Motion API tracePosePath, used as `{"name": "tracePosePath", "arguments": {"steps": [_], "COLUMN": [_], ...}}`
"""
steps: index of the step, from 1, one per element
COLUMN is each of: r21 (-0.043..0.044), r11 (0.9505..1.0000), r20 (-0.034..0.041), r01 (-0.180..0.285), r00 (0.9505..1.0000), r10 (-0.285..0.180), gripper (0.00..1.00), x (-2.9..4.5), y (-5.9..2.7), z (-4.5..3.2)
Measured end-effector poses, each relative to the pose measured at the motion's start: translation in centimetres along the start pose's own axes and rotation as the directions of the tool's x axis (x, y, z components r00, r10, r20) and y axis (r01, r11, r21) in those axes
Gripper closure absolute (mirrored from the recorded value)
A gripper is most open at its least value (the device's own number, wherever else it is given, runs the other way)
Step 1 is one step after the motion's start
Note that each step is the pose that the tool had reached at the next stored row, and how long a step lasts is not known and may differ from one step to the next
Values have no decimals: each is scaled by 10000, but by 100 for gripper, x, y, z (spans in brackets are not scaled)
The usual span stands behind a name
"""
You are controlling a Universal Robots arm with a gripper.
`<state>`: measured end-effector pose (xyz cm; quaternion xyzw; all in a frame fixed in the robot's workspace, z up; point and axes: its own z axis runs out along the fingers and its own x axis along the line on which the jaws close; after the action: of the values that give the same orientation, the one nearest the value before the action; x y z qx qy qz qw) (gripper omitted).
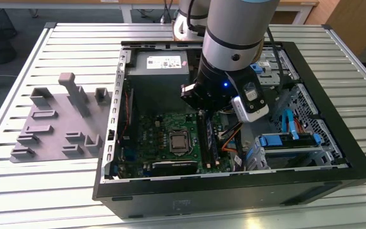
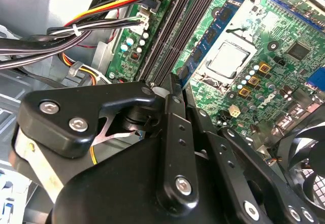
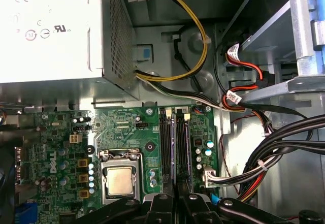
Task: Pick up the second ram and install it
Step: 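Insert the second ram into the second slot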
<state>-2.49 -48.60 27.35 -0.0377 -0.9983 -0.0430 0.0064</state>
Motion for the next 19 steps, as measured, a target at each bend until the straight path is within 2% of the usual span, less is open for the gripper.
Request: {"name": "tracePosePath", "arguments": {"steps": [5,19], "r21": [10,8], "r11": [9986,9984], "r20": [-46,-50], "r01": [527,563], "r00": [9986,9984], "r10": [-527,-563], "gripper": [86,86], "x": [0,-2], "y": [-1,-18], "z": [3,36]}}
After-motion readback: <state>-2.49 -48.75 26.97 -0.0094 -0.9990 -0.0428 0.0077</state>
